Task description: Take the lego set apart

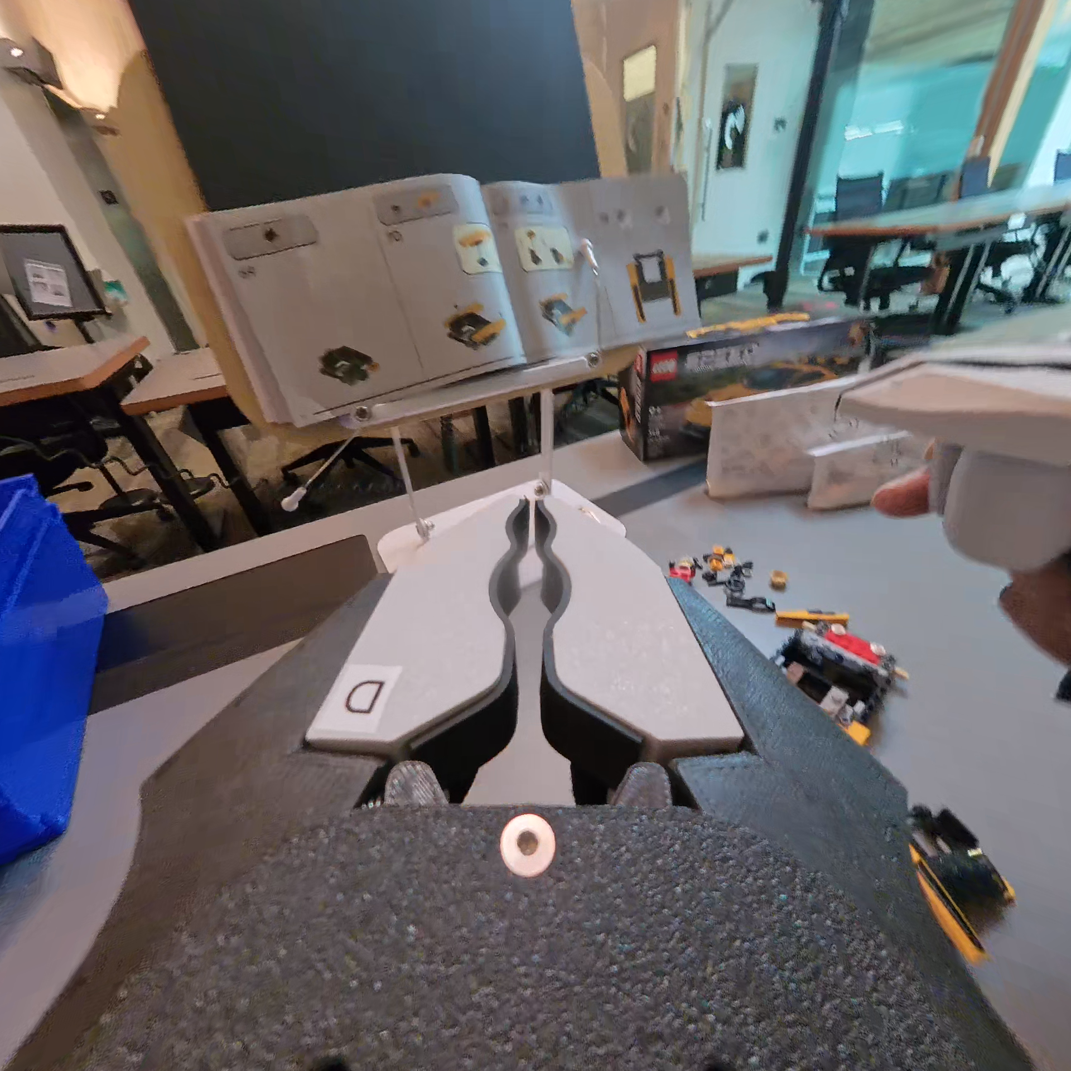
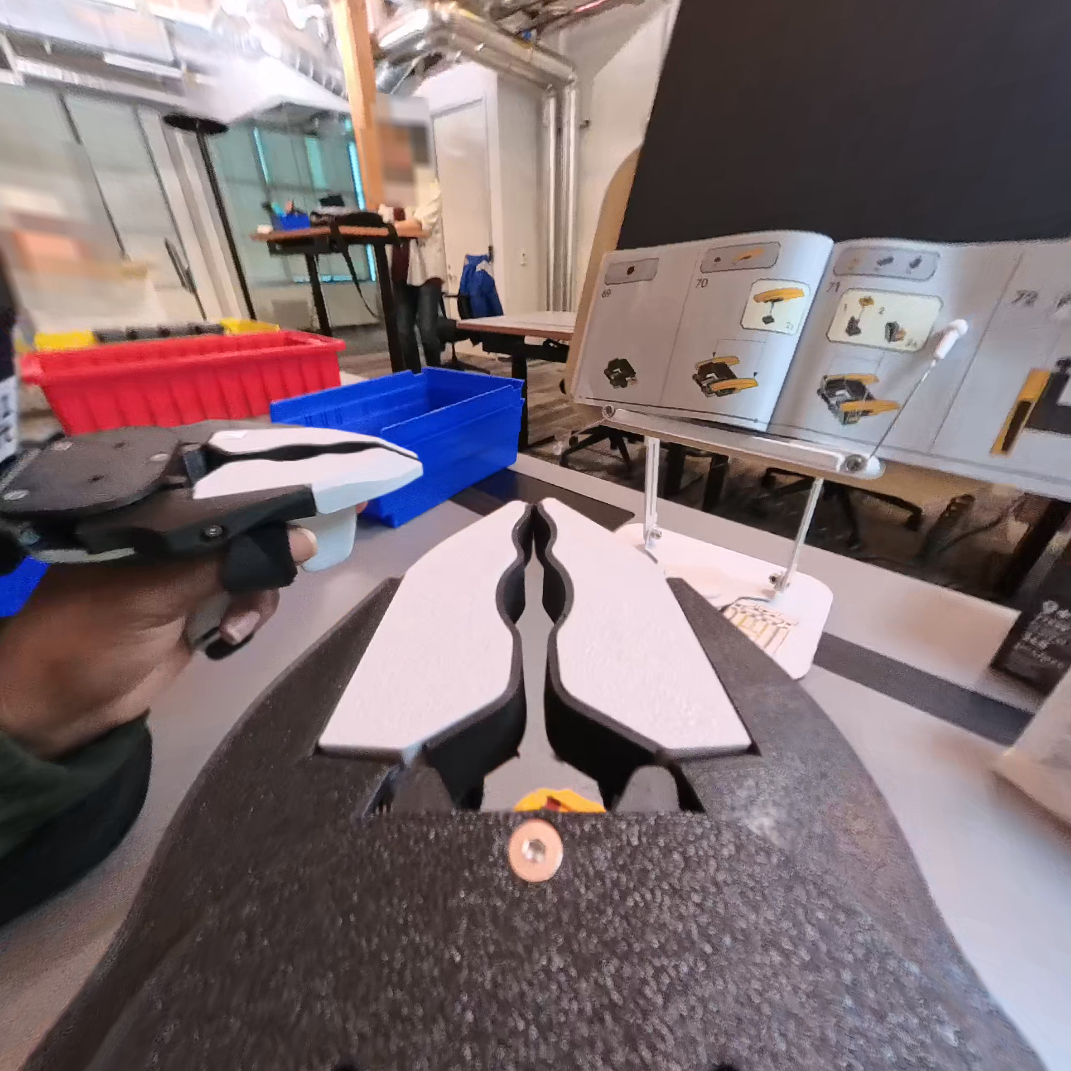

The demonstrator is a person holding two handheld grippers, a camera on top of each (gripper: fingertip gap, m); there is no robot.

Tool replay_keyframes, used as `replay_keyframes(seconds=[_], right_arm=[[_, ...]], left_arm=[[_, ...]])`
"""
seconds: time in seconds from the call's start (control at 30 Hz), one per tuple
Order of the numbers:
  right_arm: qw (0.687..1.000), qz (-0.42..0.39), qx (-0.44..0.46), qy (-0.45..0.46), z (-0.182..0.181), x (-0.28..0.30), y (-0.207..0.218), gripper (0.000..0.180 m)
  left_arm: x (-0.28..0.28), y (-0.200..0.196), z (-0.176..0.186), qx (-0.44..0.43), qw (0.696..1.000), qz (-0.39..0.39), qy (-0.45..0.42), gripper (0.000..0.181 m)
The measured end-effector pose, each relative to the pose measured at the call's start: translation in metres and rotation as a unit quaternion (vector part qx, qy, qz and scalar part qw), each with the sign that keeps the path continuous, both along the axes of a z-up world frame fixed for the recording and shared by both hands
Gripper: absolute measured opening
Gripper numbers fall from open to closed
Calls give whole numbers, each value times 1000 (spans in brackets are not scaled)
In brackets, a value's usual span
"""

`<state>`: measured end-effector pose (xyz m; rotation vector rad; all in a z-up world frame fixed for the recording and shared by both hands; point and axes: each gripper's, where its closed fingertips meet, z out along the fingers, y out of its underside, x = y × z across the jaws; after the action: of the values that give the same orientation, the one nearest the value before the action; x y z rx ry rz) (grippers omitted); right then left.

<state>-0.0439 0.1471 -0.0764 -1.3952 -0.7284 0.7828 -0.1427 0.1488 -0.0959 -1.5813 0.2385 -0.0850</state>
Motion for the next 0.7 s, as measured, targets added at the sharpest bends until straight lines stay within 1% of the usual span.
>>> replay_keyframes(seconds=[0.03,0.1,0.17,0.2,0.33,0.5,0.7], right_arm=[[1000,-11,-5,10,-7,-1,5,0],[999,-32,-5,13,-36,1,14,0],[999,-28,-7,-20,-62,2,19,0],[999,-36,-4,-35,-66,5,24,0],[999,-49,11,-9,-55,16,30,0],[998,-52,13,-14,-57,19,31,0],[998,-57,16,0,-51,27,33,0]], left_arm=[[-5,0,-3,4,1000,6,-14,1],[-14,0,-22,-1,1000,13,-24,1],[-20,0,-44,-27,999,7,-27,1],[-23,1,-49,-37,999,7,-32,1],[-25,2,-49,-29,999,17,1,1],[-7,1,-58,-35,999,-3,31,1],[-4,1,-64,-45,999,-8,28,1]])
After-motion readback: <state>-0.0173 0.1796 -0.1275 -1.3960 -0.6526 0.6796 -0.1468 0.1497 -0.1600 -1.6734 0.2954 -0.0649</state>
